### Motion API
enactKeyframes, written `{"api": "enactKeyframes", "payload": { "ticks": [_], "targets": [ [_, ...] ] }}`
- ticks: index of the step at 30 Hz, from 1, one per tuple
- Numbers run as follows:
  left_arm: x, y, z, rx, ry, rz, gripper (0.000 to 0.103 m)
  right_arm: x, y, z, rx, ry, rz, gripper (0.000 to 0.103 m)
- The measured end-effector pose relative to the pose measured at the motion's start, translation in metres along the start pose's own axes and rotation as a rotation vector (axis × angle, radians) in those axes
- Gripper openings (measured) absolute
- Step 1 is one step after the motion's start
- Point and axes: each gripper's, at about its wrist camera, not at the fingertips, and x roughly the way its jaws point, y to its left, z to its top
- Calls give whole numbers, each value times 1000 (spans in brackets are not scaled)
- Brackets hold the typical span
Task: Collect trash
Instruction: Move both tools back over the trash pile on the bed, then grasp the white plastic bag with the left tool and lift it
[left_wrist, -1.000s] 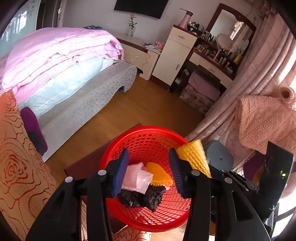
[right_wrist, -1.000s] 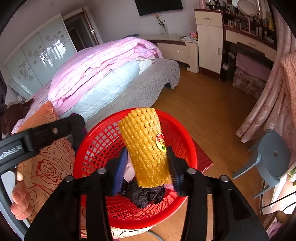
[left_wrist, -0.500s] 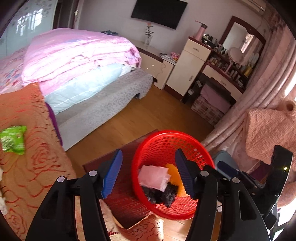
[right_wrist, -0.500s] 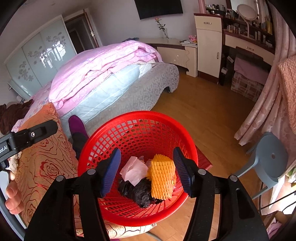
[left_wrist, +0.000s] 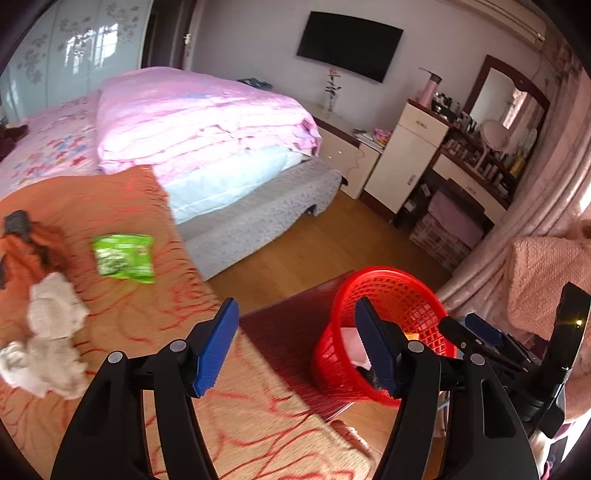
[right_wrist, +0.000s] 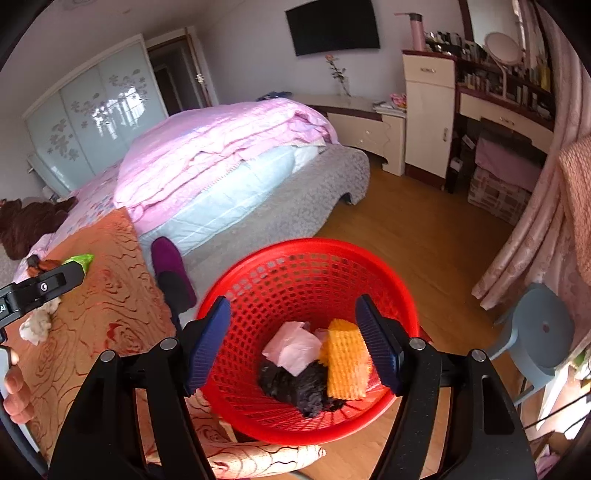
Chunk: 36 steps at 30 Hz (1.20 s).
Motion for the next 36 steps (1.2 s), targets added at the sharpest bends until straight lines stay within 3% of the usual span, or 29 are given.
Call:
{"api": "enactKeyframes", "payload": {
  "ticks": [5,12,22,27,36],
  "targets": [
    [-28,25,-5,-48,-27,13,64,-6,24,-1,-45,-4,28,69],
    [-65,62,-7,-73,-77,94,65,-15,53,-2,-101,-11,66,69],
    [-109,156,-10,-186,-115,276,66,-19,84,-8,-148,1,106,69],
    [-112,185,-21,-249,-90,310,66,-16,90,-11,-159,13,113,69],
    [-84,183,-33,-229,-28,302,65,-12,97,-14,-171,25,119,69]
  ]
}}
